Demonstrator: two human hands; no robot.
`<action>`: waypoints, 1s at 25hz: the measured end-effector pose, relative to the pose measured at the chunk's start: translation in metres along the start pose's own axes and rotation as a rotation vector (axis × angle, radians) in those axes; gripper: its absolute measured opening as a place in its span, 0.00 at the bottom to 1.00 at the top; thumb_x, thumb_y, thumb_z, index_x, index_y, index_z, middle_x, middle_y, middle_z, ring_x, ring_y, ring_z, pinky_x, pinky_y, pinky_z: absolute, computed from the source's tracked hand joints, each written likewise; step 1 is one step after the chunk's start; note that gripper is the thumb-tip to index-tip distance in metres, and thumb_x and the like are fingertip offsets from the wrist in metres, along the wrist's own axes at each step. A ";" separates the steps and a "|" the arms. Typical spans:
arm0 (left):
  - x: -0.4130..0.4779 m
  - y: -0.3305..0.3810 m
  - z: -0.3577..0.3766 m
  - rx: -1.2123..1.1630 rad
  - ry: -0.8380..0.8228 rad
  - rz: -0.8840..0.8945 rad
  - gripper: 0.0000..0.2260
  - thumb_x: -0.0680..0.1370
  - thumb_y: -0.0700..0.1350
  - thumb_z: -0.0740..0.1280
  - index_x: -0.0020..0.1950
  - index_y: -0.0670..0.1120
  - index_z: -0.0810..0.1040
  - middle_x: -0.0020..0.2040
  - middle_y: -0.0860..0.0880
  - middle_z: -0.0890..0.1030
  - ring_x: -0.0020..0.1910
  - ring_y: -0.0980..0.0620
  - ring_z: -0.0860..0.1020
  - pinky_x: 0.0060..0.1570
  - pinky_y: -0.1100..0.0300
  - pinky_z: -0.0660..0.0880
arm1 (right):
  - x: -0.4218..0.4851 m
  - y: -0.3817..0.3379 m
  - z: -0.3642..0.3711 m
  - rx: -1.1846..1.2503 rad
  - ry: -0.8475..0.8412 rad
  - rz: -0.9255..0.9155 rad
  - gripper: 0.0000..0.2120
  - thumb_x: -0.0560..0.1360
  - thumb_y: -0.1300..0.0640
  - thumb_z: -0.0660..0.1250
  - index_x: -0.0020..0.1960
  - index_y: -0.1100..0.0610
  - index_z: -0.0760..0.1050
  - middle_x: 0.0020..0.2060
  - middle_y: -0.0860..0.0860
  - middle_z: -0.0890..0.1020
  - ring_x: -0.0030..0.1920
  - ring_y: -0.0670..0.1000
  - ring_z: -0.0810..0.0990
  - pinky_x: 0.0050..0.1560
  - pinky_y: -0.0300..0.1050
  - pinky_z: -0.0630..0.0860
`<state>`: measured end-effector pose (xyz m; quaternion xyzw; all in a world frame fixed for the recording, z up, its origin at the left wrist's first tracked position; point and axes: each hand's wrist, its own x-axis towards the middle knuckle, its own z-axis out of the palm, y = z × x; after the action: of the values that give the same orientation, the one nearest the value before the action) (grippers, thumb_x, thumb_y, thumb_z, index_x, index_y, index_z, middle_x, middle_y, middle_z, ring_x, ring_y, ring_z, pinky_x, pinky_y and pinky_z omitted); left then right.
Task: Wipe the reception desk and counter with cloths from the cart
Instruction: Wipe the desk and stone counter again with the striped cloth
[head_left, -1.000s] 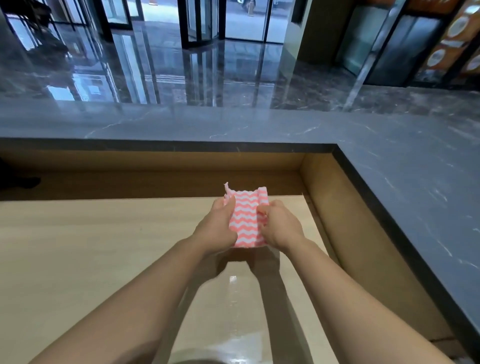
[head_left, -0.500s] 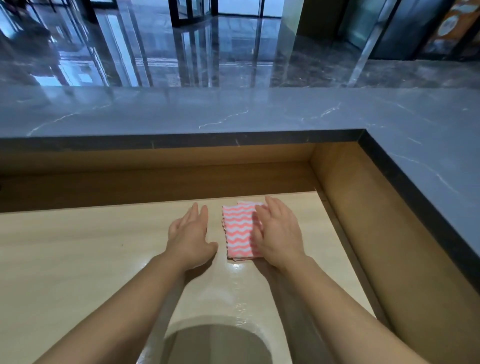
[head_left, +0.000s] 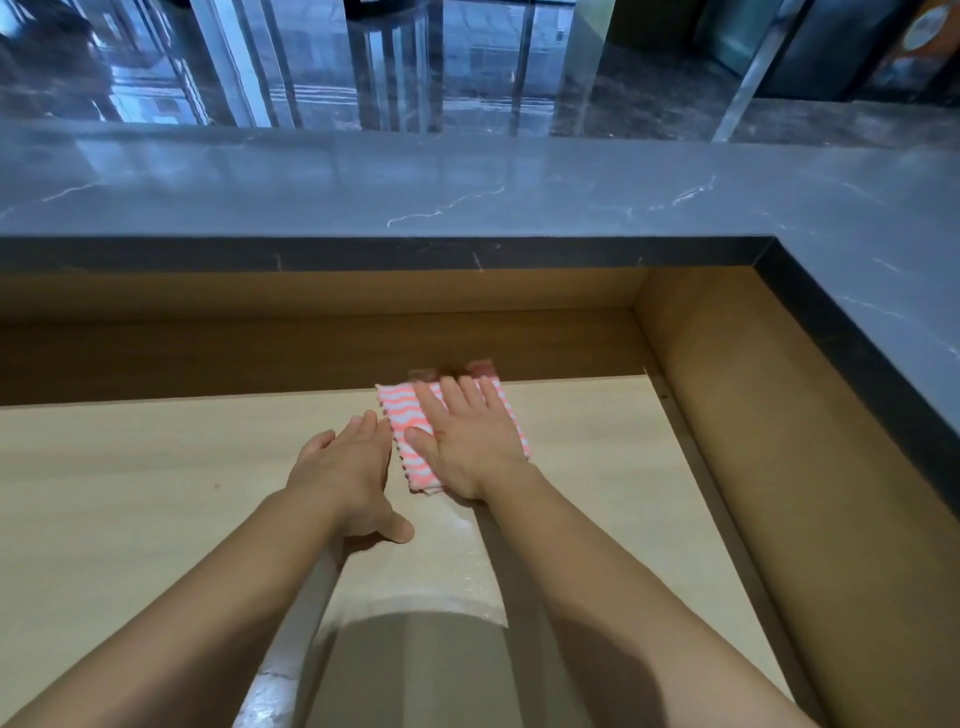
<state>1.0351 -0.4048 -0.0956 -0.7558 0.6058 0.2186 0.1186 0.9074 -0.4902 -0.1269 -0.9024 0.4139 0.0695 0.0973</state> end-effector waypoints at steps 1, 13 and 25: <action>0.000 -0.001 0.001 0.009 -0.005 -0.004 0.55 0.66 0.64 0.73 0.79 0.47 0.43 0.80 0.49 0.44 0.78 0.52 0.44 0.75 0.52 0.44 | 0.004 0.010 -0.004 -0.019 0.018 -0.031 0.27 0.82 0.40 0.44 0.77 0.49 0.54 0.74 0.55 0.63 0.73 0.56 0.59 0.74 0.52 0.52; -0.002 -0.001 0.002 0.000 0.026 0.005 0.55 0.67 0.65 0.72 0.79 0.46 0.39 0.79 0.49 0.40 0.78 0.54 0.41 0.74 0.54 0.40 | 0.008 0.098 -0.027 -0.022 0.039 0.596 0.22 0.81 0.50 0.48 0.61 0.57 0.77 0.62 0.58 0.79 0.63 0.60 0.73 0.66 0.53 0.60; 0.002 0.005 -0.003 0.076 -0.018 -0.016 0.56 0.67 0.64 0.72 0.79 0.45 0.39 0.79 0.48 0.41 0.78 0.52 0.42 0.75 0.54 0.43 | 0.062 0.049 -0.011 0.023 0.043 0.092 0.29 0.80 0.38 0.47 0.79 0.44 0.49 0.79 0.45 0.49 0.78 0.49 0.45 0.76 0.50 0.42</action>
<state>1.0315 -0.4090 -0.0939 -0.7535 0.6066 0.2013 0.1542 0.9107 -0.5696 -0.1351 -0.8825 0.4579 0.0497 0.0956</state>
